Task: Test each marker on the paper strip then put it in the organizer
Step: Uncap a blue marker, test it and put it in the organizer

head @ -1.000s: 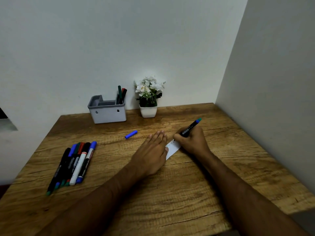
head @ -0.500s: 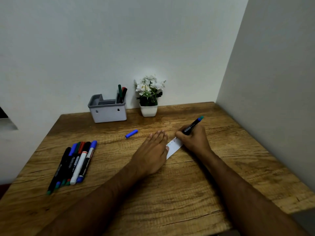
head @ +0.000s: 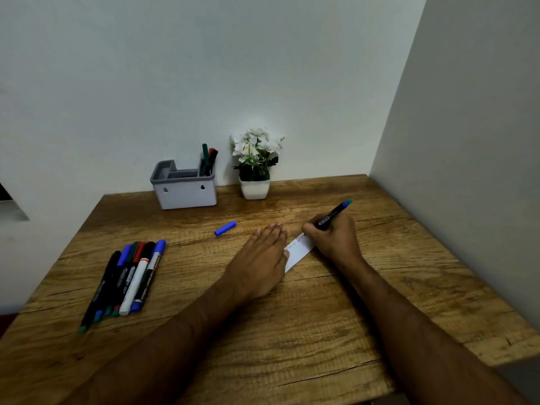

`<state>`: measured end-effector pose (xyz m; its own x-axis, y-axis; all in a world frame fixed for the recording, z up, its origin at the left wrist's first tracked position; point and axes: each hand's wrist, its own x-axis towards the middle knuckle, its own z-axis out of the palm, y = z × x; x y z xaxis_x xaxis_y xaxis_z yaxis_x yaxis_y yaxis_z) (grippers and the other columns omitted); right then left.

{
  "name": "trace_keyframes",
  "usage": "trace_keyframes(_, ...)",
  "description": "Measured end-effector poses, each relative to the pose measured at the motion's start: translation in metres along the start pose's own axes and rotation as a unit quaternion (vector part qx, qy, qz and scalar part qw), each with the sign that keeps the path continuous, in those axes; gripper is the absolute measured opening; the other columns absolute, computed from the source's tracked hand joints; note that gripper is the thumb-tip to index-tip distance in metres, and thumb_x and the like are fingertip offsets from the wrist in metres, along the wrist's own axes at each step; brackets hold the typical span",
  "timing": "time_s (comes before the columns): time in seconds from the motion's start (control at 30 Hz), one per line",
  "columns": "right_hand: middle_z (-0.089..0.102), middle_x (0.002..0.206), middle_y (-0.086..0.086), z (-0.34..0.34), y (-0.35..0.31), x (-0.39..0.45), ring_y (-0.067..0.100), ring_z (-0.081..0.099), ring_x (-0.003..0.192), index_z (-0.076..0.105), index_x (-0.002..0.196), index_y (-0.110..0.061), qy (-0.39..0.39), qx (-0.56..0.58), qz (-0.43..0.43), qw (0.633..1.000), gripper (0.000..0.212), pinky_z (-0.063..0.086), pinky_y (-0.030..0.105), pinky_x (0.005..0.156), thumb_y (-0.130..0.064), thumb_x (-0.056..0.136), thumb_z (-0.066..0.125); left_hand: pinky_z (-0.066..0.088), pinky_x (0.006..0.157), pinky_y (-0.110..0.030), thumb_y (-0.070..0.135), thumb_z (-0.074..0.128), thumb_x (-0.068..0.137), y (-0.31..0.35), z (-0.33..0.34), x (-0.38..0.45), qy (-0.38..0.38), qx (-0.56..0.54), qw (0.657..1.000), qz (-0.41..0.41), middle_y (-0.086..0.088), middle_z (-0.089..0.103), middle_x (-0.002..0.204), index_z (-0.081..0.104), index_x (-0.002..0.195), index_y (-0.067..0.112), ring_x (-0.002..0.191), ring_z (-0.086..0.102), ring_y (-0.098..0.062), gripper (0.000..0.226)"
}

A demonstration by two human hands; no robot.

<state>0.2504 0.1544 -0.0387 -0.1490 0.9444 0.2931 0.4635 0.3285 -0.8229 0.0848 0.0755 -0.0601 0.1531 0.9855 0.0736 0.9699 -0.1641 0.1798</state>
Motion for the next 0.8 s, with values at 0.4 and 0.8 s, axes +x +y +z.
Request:
trace_keyframes(0.4, 0.076, 0.076, 0.003, -0.001, 0.005, 0.006, 0.013, 0.073, 0.073, 0.077, 0.079, -0.009, 0.056, 0.088, 0.054, 0.993, 0.009, 0.057, 0.029, 0.062, -0.012, 0.085, 0.071, -0.005, 0.12, -0.025, 0.039, 0.024, 0.108, 0.0, -0.005, -0.001, 0.018, -0.056, 0.998, -0.007, 0.002, 0.008, 0.167, 0.013, 0.159, 0.017, 0.153, 0.002, -0.007, 0.057)
trace_keyframes(0.8, 0.076, 0.078, 0.006, -0.012, -0.028, 0.003, 0.011, 0.068, 0.064, 0.079, 0.09, -0.009, 0.022, 0.249, -0.017, 0.968, 0.006, 0.055, 0.026, 0.057, -0.004, 0.086, 0.078, 0.018, 0.112, -0.018, 0.031, 0.037, 0.107, 0.0, -0.021, -0.004, 0.087, -0.14, 0.986, -0.02, -0.001, 0.043, 0.154, 0.044, 0.148, 0.014, 0.143, 0.035, -0.012, 0.046)
